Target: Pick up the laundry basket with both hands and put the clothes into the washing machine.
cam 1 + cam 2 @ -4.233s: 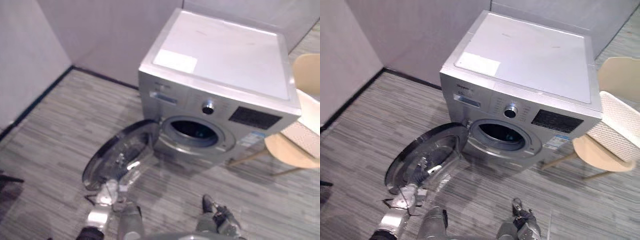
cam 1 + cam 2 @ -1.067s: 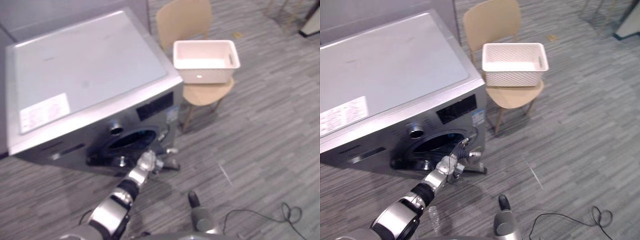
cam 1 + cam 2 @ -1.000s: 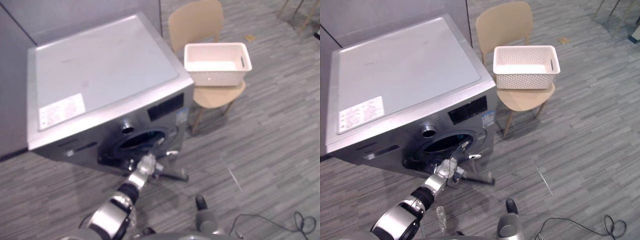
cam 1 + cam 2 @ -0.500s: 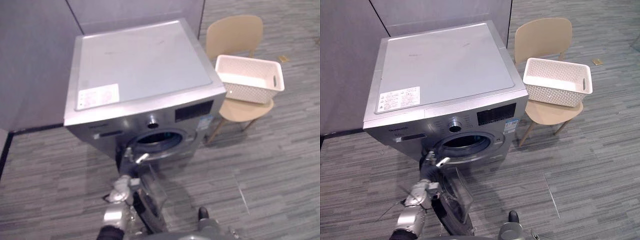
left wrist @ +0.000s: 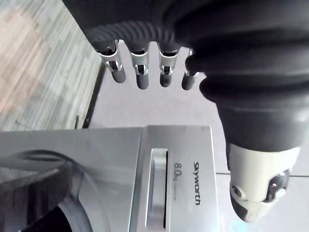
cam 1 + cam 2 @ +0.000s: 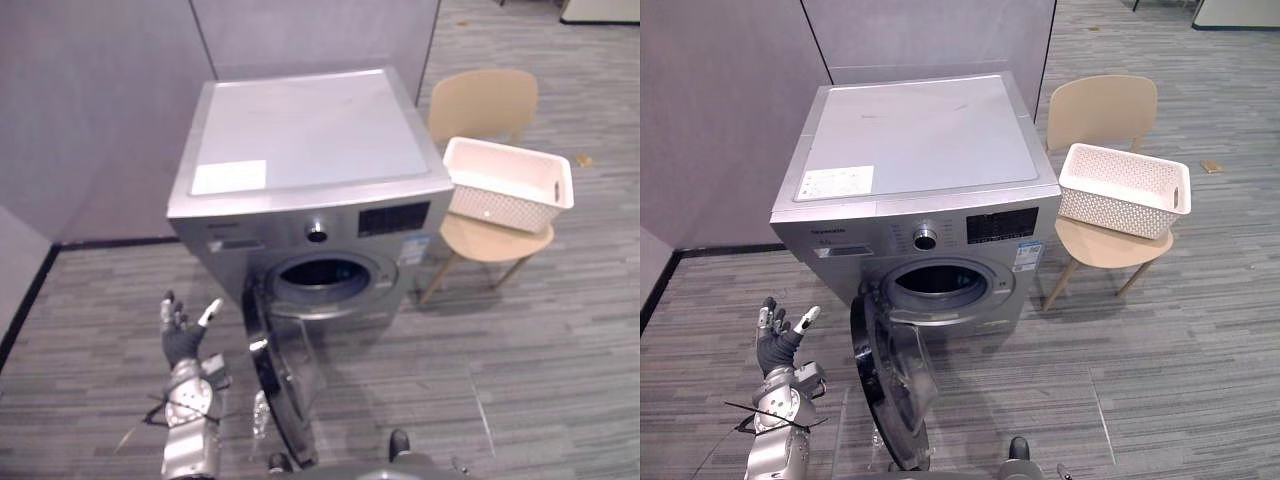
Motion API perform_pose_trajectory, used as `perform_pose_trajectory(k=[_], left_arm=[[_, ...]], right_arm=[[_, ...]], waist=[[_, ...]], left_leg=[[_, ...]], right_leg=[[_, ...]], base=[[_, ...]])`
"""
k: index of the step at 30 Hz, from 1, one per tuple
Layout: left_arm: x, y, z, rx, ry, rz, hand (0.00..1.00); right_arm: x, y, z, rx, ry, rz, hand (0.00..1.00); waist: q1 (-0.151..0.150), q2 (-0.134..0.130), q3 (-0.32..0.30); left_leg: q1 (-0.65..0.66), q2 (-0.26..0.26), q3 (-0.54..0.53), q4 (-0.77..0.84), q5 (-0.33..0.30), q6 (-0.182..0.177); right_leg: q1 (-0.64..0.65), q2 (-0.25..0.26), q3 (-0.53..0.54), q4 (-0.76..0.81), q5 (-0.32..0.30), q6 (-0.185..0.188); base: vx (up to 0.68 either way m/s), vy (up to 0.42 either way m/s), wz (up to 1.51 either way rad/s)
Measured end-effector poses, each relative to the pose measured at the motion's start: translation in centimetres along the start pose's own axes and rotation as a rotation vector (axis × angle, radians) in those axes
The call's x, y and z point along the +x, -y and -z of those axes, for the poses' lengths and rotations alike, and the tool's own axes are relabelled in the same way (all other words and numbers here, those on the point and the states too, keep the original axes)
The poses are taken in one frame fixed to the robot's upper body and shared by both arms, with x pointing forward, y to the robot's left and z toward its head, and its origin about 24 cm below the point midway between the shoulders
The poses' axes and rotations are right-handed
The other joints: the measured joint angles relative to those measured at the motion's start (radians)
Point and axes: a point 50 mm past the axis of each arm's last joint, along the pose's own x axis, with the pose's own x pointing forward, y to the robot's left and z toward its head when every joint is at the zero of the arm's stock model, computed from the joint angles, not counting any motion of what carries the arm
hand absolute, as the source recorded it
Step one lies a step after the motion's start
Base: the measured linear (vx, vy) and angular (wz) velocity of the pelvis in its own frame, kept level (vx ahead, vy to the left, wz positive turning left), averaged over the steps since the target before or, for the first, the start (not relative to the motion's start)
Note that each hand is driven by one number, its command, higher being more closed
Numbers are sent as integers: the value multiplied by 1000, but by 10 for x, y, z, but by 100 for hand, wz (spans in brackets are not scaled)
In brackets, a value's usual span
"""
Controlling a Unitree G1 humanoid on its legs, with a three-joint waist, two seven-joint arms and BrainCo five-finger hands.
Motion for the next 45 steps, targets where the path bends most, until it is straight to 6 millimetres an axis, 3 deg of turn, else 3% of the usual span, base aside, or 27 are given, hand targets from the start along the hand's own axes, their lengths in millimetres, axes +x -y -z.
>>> perform_pose_trajectory(k=[6, 12, 14, 17, 20, 24, 28, 30, 31, 32, 33, 35, 37, 42, 45], left_arm=[[-7, -23, 21, 50, -91, -87, 0], [-19, -30, 94, 271, -452, -7, 0], [-20, -25, 118, 333, -609, 4, 0], [-20, -10, 130, 349, -718, 20, 0], [-17, 8, 132, 347, -765, 59, 0], [-9, 37, 124, 380, -740, 155, 0], [3, 122, 93, 422, -616, 406, 0], [9, 152, 71, 411, -516, 501, 0], [19, 177, 45, 387, -418, 553, 0], [36, 199, 6, 337, -280, 579, 0], [43, 209, -14, 307, -212, 589, 0], [71, 224, -93, 174, 27, 566, 0], [79, 228, -122, 126, 96, 573, 0], [72, 230, -112, 79, 66, 571, 0], [72, 207, -74, 88, -38, 516, 0]], right_arm=[[0, 0, 1, -9, -1, 0, 0], [-1, -10, -3, -2, 24, -31, 0], [0, -17, -6, -15, 31, -51, 0], [1, -32, -13, -31, 51, -79, 0], [-1, -41, -24, -16, 95, -103, 0], [-5, -55, -22, 20, 96, -129, 0], [-11, -63, -23, 27, 129, -168, 0], [-13, -66, -28, 33, 156, -185, 0], [-13, -63, -28, 42, 158, -180, 0], [-13, -58, -26, 51, 157, -170, 0], [-14, -56, -24, 53, 154, -165, 0], [-13, -52, -21, 54, 147, -154, 0], [-14, -52, -21, 57, 156, -153, 0], [-14, -56, -26, 58, 179, -169, 0], [-14, -55, -29, 53, 189, -170, 0]], waist=[[8, -26, -17], [5, -39, -16], [-3, -50, 3], [-15, -65, 59], [-24, -58, 102], [-23, -49, 127], [-33, -50, 134], [-65, -54, 147], [-82, -54, 151], [-84, -58, 158], [-87, -60, 161], [-125, -59, 162], [-134, -50, 164], [-130, -35, 168], [-128, -11, 171]], left_leg=[[9, -4, -3, -26, 15, -5], [-7, -5, 3, -27, 15, -4], [-44, -1, 8, -6, 14, -3], [-88, 13, 39, 45, -6, 1], [-171, 42, 76, 140, -47, 0], [-230, 100, 139, 247, -101, -11], [-240, 170, 234, 340, -166, -27], [-230, 204, 293, 381, -200, -39], [-224, 218, 322, 396, -213, -45], [-215, 232, 354, 405, -223, -53], [-209, 237, 368, 408, -226, -55], [-188, 251, 422, 405, -226, -57], [-160, 255, 466, 393, -218, -70], [-118, 247, 498, 352, -201, -89], [-79, 242, 493, 327, -198, -87]], right_leg=[[1, 2, -2, -1, 5, -7], [-19, 3, 2, -1, 5, -7], [-58, 3, 12, 13, 6, -8], [-108, 6, 39, 33, 13, -19], [-182, 16, 82, 40, 33, -28], [-243, 46, 146, 39, 55, -28], [-286, 87, 239, 36, 74, -25], [-301, 108, 291, 36, 80, -22], [-311, 122, 316, 36, 82, -19], [-321, 135, 343, 36, 85, -18], [-325, 142, 355, 36, 85, -18], [-335, 161, 388, 38, 86, -18], [-333, 171, 393, 38, 86, -18], [-329, 178, 381, 56, 86, -18], [-277, 173, 347, 64, 85, -19]], base=[[28, -9, 2], [57, -15, -2], [-8, -23, -9], [-66, -22, -26], [-99, -42, -42], [-67, -68, -53], [-39, -73, -79], [-16, -34, -95], [4, -46, -79], [8, -51, -76], [26, -65, -67], [56, -68, -52], [92, -92, -37], [54, -43, -3], [3, 23, 21]])
